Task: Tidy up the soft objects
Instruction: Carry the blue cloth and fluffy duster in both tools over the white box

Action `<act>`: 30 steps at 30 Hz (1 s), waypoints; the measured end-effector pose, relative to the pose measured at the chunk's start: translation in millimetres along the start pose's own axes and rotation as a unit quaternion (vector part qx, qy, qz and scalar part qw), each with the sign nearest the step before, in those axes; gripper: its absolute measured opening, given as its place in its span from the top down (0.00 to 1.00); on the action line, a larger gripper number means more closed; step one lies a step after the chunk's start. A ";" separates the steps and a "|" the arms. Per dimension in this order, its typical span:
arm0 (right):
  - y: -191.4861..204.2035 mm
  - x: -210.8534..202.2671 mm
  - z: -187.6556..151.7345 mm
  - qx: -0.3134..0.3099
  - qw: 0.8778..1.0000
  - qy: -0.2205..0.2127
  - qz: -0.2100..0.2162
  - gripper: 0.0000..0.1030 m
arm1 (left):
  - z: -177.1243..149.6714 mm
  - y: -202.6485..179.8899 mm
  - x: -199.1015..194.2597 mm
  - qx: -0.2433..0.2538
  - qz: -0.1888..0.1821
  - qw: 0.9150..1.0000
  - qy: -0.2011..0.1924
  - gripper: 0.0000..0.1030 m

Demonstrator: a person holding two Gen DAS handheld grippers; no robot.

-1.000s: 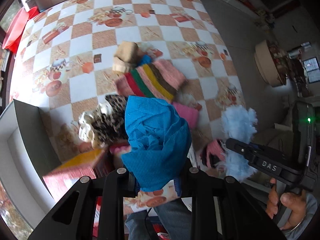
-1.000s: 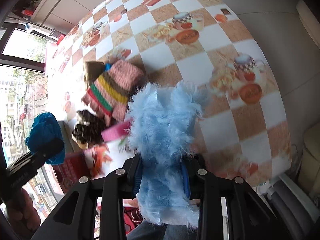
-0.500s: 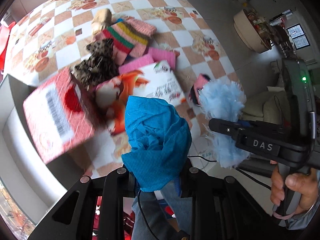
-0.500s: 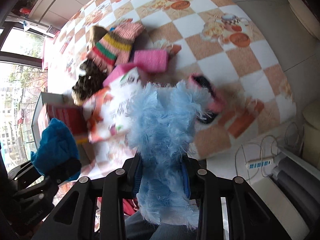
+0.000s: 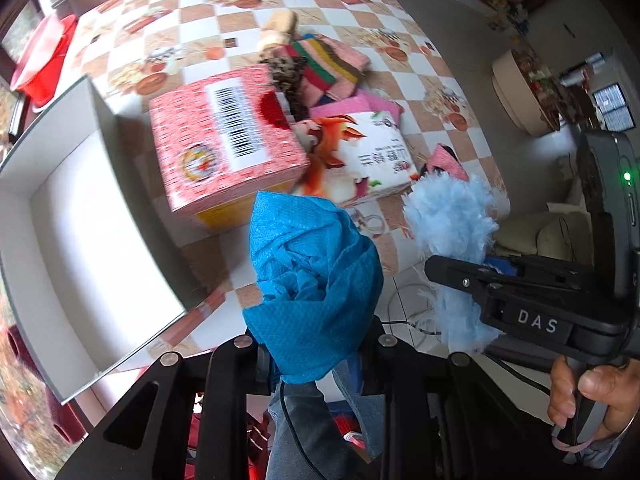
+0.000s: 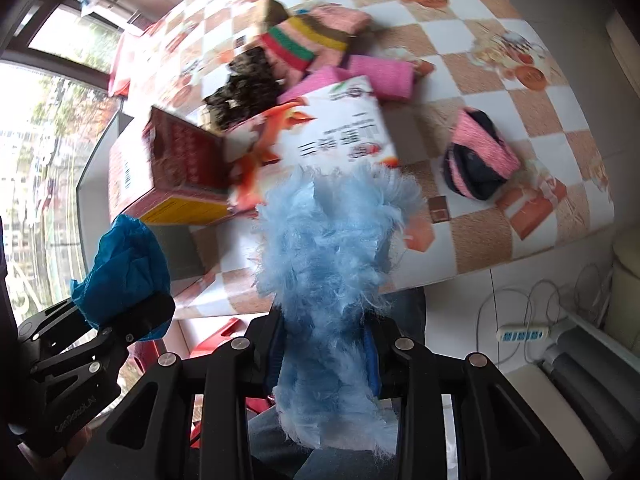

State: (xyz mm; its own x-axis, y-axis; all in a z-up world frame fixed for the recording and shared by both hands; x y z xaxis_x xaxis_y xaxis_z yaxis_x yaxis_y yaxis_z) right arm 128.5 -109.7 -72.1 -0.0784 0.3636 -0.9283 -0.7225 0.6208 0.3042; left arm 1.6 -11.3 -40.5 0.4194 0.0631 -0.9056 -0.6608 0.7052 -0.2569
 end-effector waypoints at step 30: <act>145.8 17.5 -7.3 -0.203 0.978 0.025 0.042 0.67 | -40.9 121.9 -64.6 -0.164 0.064 0.982 -0.076 0.73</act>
State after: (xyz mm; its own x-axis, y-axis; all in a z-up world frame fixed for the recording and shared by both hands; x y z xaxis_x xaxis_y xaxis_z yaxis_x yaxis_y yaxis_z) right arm 16.8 -17.9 -45.5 -0.1762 0.3612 -0.9157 -0.9243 0.2594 0.2801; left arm -131.4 41.7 -27.1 0.3912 0.2580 -0.8834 -0.8684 0.4214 -0.2615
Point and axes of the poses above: each gripper's, at about its wrist camera, not at the fingertips, and x roughly the way its jaws point, y to its left, z to its top, the point moved 2 cm from there along x, roughly the way its jaws point, and after that the axes turned 15 degrees about -y, right-handed, at the moved point
